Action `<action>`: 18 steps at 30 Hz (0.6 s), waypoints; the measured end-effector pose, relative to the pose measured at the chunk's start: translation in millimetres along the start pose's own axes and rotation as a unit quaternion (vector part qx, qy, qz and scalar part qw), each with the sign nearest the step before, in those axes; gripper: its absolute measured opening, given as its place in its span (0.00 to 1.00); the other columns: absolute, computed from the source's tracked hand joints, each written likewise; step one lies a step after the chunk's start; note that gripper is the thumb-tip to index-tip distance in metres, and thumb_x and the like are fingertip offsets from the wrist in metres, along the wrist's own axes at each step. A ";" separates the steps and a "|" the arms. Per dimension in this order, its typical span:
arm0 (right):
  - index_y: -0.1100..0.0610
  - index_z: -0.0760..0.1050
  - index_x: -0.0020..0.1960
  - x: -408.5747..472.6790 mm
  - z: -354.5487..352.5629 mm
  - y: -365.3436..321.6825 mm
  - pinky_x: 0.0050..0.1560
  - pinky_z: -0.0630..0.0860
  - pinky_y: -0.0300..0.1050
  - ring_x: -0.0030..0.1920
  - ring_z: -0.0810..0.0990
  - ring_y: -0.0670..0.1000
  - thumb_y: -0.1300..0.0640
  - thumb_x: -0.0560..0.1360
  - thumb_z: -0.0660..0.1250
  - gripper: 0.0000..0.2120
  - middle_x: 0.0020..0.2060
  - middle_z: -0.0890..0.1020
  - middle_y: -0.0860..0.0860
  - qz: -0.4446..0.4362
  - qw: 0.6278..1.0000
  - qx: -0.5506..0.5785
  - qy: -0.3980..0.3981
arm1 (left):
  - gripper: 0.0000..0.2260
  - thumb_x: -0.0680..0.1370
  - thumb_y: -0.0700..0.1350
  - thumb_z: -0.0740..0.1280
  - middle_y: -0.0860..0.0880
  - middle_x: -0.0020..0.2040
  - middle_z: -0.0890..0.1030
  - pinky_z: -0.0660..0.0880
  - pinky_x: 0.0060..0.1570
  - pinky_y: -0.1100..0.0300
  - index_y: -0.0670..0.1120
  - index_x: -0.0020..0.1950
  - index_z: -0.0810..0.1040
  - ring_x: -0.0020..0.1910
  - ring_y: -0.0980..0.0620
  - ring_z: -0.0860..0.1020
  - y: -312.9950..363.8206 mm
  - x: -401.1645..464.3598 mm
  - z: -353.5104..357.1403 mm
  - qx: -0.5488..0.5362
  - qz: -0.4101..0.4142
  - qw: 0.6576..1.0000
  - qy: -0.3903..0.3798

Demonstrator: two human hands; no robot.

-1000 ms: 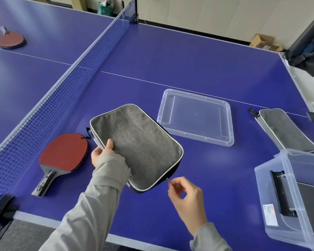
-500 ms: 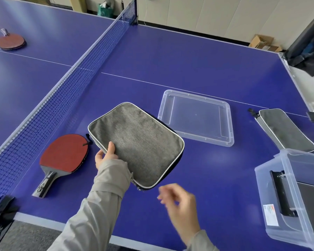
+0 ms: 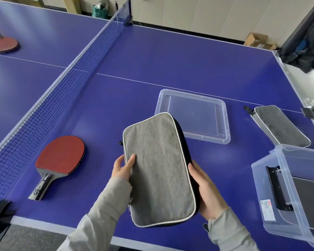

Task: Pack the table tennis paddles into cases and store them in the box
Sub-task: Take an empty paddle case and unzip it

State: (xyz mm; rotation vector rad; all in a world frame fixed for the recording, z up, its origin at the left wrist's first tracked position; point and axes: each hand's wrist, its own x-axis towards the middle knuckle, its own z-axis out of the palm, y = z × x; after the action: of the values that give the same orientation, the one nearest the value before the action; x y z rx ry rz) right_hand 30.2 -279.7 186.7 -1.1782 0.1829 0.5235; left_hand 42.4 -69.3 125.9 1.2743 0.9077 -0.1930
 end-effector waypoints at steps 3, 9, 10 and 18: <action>0.50 0.77 0.59 -5.1 5.0 9.9 0.51 0.77 0.39 0.58 0.80 0.50 0.53 0.78 0.60 0.12 0.56 0.82 0.49 -0.062 0.992 -0.073 0.079 | 0.31 0.74 0.54 0.69 0.47 0.71 0.66 0.62 0.68 0.49 0.52 0.74 0.60 0.68 0.46 0.66 -1.1 -19.8 14.6 0.168 0.115 0.973 0.105; 0.37 0.74 0.60 -24.7 31.9 37.4 0.49 0.74 0.27 0.56 0.79 0.37 0.56 0.80 0.60 0.16 0.55 0.81 0.35 -0.145 0.962 -0.196 0.121 | 0.22 0.76 0.52 0.66 0.56 0.68 0.67 0.62 0.68 0.61 0.62 0.68 0.64 0.65 0.59 0.67 -15.1 -80.2 63.7 0.069 0.148 0.974 -0.154; 0.35 0.73 0.61 -27.7 34.6 41.7 0.49 0.75 0.28 0.56 0.79 0.37 0.56 0.80 0.59 0.17 0.55 0.81 0.35 -0.145 0.963 -0.194 0.118 | 0.21 0.77 0.51 0.65 0.53 0.67 0.70 0.64 0.69 0.55 0.61 0.69 0.65 0.66 0.54 0.70 -16.0 -82.8 67.4 0.049 0.131 0.976 -0.164; 0.44 0.77 0.59 -36.5 25.2 48.9 0.55 0.76 0.37 0.56 0.80 0.42 0.58 0.81 0.57 0.15 0.53 0.83 0.40 -0.129 0.960 -0.213 0.131 | 0.16 0.79 0.46 0.64 0.51 0.46 0.83 0.76 0.46 0.59 0.57 0.67 0.73 0.39 0.56 0.81 -19.4 -82.7 46.6 0.080 0.125 0.973 -0.179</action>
State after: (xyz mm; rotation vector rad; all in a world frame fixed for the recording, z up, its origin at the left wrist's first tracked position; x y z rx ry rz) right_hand -28.3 -253.7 170.5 -1.6670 0.1415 0.1749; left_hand -0.8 -145.2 167.9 1.4326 0.4237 -0.2903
